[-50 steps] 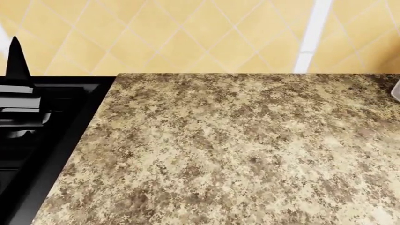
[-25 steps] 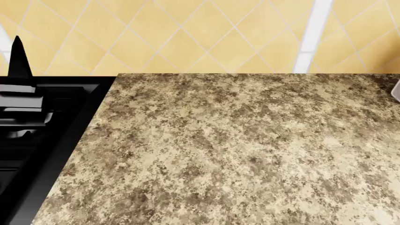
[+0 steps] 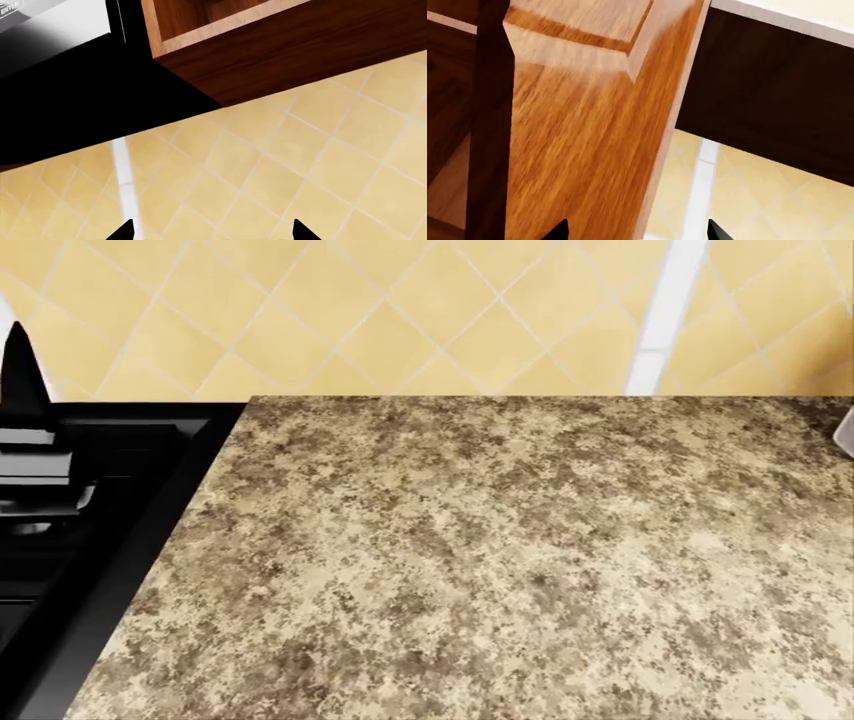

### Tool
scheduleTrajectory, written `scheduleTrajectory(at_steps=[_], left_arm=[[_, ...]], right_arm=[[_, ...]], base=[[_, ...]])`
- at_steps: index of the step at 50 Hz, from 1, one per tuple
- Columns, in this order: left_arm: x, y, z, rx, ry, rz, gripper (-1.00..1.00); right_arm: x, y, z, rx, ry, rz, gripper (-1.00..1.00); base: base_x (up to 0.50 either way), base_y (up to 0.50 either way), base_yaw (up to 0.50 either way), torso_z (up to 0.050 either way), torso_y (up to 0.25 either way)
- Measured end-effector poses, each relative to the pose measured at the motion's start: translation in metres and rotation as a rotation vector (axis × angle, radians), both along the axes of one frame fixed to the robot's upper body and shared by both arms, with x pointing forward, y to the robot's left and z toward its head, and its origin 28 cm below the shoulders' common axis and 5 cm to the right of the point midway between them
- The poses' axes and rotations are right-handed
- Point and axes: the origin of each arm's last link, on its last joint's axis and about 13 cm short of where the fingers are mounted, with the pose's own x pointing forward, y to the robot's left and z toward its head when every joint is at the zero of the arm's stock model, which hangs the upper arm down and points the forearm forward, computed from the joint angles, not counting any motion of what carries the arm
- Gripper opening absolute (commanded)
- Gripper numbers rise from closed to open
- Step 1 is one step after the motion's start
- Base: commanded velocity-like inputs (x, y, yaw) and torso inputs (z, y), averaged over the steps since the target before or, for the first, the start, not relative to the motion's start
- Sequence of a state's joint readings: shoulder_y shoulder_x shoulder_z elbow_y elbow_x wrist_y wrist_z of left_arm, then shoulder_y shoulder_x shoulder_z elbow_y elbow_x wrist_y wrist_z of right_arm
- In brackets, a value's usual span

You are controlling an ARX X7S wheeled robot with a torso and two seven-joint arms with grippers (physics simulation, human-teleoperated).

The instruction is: Pick and place the shaker into the drawer. Then close the cabinet.

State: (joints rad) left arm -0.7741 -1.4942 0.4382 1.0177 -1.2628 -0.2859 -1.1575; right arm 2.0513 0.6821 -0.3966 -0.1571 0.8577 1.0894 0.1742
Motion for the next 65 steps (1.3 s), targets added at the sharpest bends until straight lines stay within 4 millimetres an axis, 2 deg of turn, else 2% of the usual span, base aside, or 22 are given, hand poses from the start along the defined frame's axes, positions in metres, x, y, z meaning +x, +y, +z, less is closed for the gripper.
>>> scheduleTrajectory(at_steps=[14, 33, 43, 49, 65], left_arm=[[0.000, 0.003, -0.006, -0.015, -0.004, 0.006, 1.00], [-0.001, 0.003, -0.006, -0.014, 0.001, 0.010, 1.00], [-0.002, 0.003, -0.006, -0.014, 0.003, 0.011, 1.00], [-0.002, 0.003, -0.005, -0.014, 0.003, 0.013, 1.00], [-0.004, 0.001, -0.007, -0.023, 0.000, 0.022, 1.00]], right_arm=[[0.005, 0.018, 0.031, -0.082, -0.054, -0.122, 1.00], [0.016, 0.037, 0.045, -0.198, -0.102, -0.257, 1.00], [0.029, 0.046, 0.051, -0.253, -0.101, -0.271, 1.00], [0.030, 0.064, 0.058, -0.288, -0.133, -0.237, 1.00], [0.035, 0.085, 0.067, -0.279, -0.151, -0.205, 1.00]], base=[[0.00, 0.00, 0.00, 0.003, 0.000], [0.01, 0.00, 0.01, 0.004, -0.004], [0.01, 0.01, 0.01, 0.004, -0.004], [0.00, 0.00, 0.00, 0.000, 0.000], [0.00, 0.00, 0.01, 0.003, -0.003]])
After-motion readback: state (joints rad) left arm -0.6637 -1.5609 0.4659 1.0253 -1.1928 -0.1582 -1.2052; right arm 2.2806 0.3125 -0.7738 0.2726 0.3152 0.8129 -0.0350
